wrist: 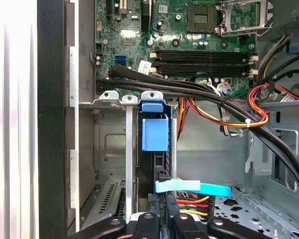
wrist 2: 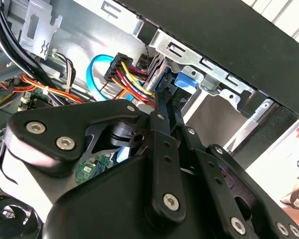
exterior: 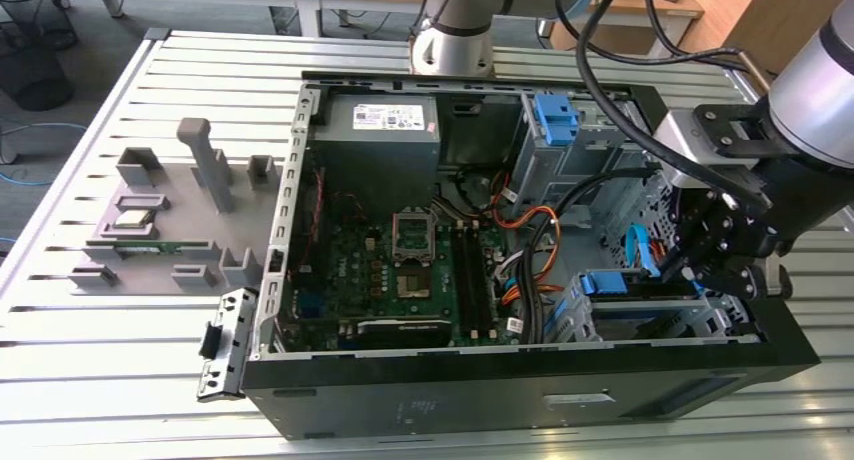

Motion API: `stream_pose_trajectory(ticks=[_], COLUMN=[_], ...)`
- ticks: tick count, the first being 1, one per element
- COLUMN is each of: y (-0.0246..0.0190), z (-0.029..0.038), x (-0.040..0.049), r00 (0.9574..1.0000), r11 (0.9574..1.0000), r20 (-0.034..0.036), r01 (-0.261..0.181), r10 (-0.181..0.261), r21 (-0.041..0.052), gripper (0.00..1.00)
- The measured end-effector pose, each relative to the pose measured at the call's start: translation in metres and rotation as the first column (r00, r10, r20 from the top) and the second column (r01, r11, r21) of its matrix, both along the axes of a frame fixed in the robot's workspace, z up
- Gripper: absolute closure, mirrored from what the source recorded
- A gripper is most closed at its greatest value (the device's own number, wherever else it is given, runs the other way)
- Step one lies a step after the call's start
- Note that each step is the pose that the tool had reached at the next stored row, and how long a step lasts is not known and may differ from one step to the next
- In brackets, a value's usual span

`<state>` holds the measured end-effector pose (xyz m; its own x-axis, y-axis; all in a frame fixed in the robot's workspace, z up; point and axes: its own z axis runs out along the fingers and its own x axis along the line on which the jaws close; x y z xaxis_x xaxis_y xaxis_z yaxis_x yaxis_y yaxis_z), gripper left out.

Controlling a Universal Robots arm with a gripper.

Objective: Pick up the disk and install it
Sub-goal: 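Insert the second disk wire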

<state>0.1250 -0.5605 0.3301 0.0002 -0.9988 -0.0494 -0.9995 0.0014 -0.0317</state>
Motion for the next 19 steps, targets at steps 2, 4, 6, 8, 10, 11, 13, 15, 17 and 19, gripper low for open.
stream_pose_trajectory(ticks=[2,4,6,8,10,11,13,15,17,19], y=[0.0000,0.0000,0.0000,0.0000,0.0000,0.0000,0.0000,0.0000,0.0000,0.0000], z=[-0.0013,-0.0019,-0.0021,-0.0023,-0.0023,-0.0023,-0.0027,-0.0027,-0.0024,-0.0018], x=[0.0000,0.0000,0.0000,0.0000,0.0000,0.0000,0.0000,0.0000,0.0000,0.0000], r00=[1.0000,1.0000,1.0000,1.0000,1.0000,1.0000,1.0000,1.0000,1.0000,1.0000], r11=[1.0000,1.0000,1.0000,1.0000,1.0000,1.0000,1.0000,1.0000,1.0000,1.0000], r20=[0.0000,0.0000,0.0000,0.0000,0.0000,0.0000,0.0000,-0.0001,0.0000,0.0000], r01=[0.000,0.000,0.000,0.000,0.000,0.000,0.000,0.000,0.000,0.000], r10=[0.000,0.000,0.000,0.000,0.000,0.000,0.000,0.000,0.000,0.000], r21=[-0.0003,-0.0009,-0.0006,-0.0002,-0.0003,-0.0003,0.0005,0.0003,-0.0001,-0.0005], gripper=[0.82,0.82,0.82,0.82,0.82,0.82,0.81,0.76,0.69,0.69])
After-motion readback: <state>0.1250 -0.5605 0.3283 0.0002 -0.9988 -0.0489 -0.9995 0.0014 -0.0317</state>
